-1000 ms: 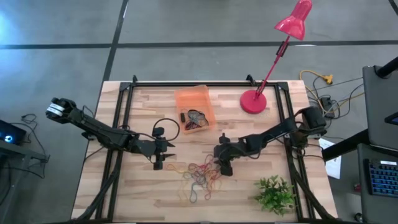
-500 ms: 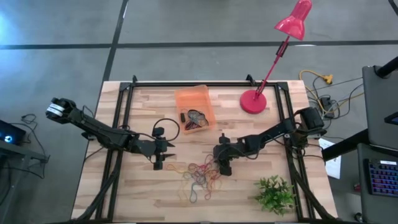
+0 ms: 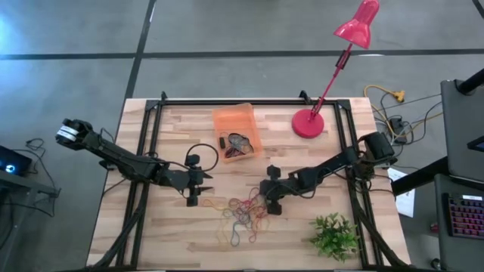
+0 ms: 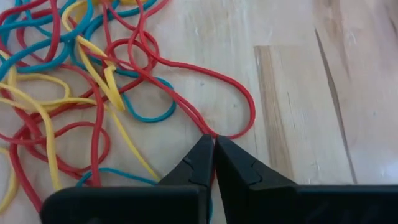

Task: Pick and place rubber bands into bin
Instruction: Put the red rubber band into the orange bin

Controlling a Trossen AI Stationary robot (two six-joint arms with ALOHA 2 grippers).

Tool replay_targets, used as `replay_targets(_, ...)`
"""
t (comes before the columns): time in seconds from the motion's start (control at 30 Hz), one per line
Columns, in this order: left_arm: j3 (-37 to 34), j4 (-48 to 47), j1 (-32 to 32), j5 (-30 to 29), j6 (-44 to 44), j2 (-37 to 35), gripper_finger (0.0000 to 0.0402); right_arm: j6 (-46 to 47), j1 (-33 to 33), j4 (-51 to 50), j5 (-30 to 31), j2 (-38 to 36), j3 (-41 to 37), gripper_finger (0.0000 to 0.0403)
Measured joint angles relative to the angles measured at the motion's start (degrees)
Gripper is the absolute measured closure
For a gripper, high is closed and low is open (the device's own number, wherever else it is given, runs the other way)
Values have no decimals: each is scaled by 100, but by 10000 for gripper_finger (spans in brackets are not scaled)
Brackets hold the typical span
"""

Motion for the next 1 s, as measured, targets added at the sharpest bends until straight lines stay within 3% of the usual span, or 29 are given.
replay_targets(0.43,-2,30,0,0,1,0,242,-528,11,-1552,672,-691,735,395)
replay_targets(1.0,-2,42,0,0,1,0,242,-1991,7,-3445,1722,-736,2817,395)
